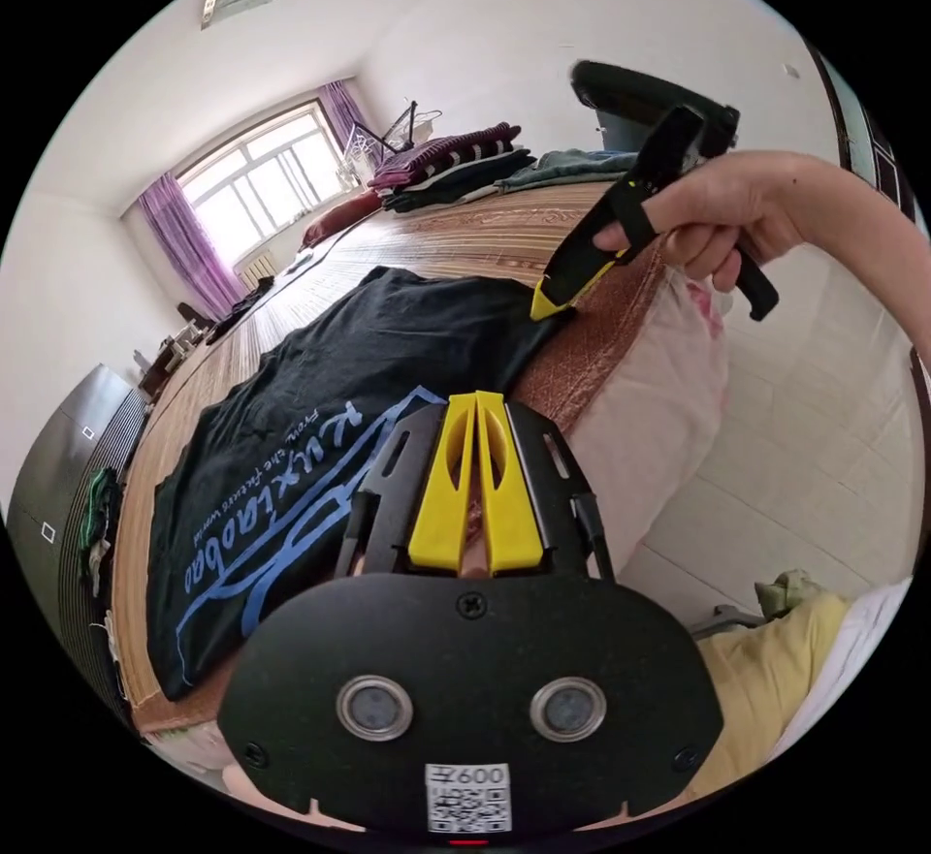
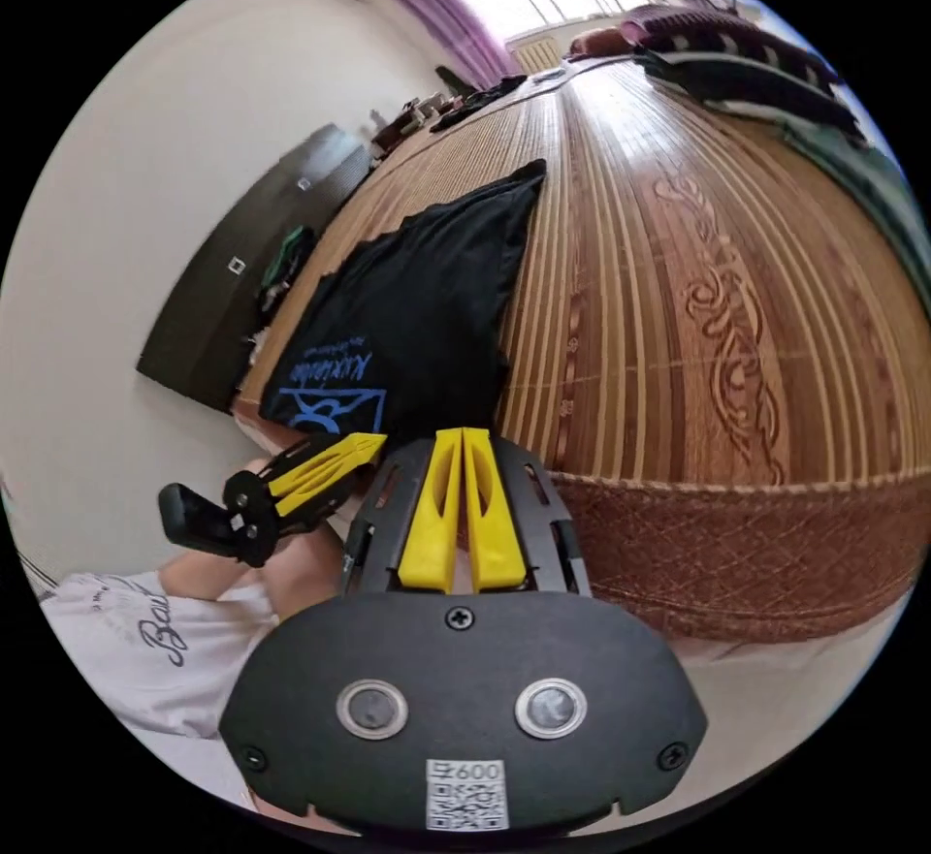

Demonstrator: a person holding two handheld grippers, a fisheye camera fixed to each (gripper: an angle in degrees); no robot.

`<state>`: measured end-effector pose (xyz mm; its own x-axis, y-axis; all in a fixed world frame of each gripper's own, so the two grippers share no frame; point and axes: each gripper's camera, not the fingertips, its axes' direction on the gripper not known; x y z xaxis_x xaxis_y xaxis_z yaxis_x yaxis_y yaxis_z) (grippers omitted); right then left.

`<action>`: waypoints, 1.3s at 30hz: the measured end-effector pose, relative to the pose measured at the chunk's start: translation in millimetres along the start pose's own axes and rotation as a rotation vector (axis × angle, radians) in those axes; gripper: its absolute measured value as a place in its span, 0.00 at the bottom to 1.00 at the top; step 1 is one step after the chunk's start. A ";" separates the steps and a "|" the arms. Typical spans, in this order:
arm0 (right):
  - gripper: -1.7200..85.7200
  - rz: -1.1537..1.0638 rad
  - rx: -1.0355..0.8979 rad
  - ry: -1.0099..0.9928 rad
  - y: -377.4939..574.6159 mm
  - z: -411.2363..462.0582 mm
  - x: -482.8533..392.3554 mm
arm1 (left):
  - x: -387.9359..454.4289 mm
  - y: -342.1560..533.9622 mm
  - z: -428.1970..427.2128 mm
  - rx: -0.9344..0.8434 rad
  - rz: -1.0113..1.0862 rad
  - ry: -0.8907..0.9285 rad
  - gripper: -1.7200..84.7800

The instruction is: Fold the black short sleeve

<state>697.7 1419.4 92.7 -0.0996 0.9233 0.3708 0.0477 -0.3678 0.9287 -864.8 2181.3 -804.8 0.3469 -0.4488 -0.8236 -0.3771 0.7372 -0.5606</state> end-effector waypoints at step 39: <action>0.01 -0.019 -0.050 0.072 -33.9 -96.8 -79.6 | -239.8 -5.6 129.6 0.103 0.114 0.254 0.02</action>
<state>607.8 1347.7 32.4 -0.1712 0.9207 0.3506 -0.0045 -0.3566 0.9343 -834.6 2350.2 -593.0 0.0767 -0.4629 -0.8831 -0.3080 0.8314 -0.4626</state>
